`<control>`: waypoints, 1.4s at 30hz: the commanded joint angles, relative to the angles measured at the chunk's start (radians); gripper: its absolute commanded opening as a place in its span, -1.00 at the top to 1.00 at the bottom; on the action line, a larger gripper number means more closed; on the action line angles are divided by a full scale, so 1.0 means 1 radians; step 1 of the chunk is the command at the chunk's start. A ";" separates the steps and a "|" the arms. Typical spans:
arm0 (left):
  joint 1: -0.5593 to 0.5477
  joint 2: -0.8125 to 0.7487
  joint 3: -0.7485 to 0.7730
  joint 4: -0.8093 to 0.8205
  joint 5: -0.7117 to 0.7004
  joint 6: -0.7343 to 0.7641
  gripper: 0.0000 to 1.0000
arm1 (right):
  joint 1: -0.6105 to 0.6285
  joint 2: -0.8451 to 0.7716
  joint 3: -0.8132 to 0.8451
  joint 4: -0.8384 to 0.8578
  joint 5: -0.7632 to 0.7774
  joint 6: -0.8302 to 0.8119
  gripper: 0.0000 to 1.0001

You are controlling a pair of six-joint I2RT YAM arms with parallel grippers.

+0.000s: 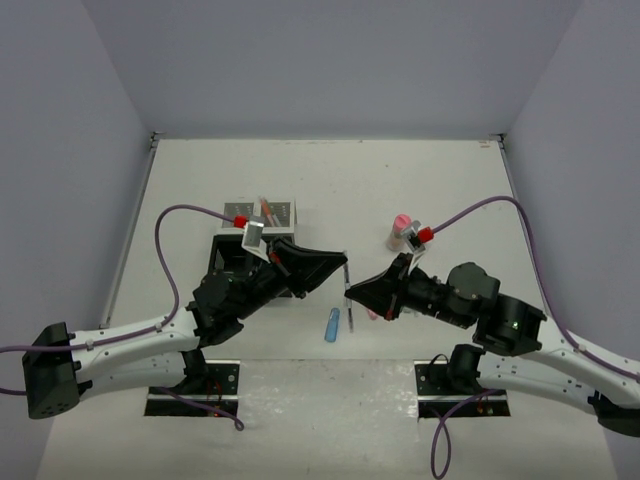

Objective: Sort the stationery into containers
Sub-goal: Close the pen cap on the pen.

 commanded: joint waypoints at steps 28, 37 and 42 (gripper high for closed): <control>-0.004 -0.010 0.023 -0.041 0.071 0.061 1.00 | 0.000 0.117 0.021 0.207 -0.063 -0.120 0.61; -0.004 -0.026 0.037 -0.054 0.067 0.076 1.00 | 0.000 0.183 -0.012 0.278 -0.122 -0.074 0.81; -0.004 -0.035 0.042 -0.087 0.049 0.091 0.68 | 0.000 0.167 -0.020 0.279 -0.117 -0.074 1.00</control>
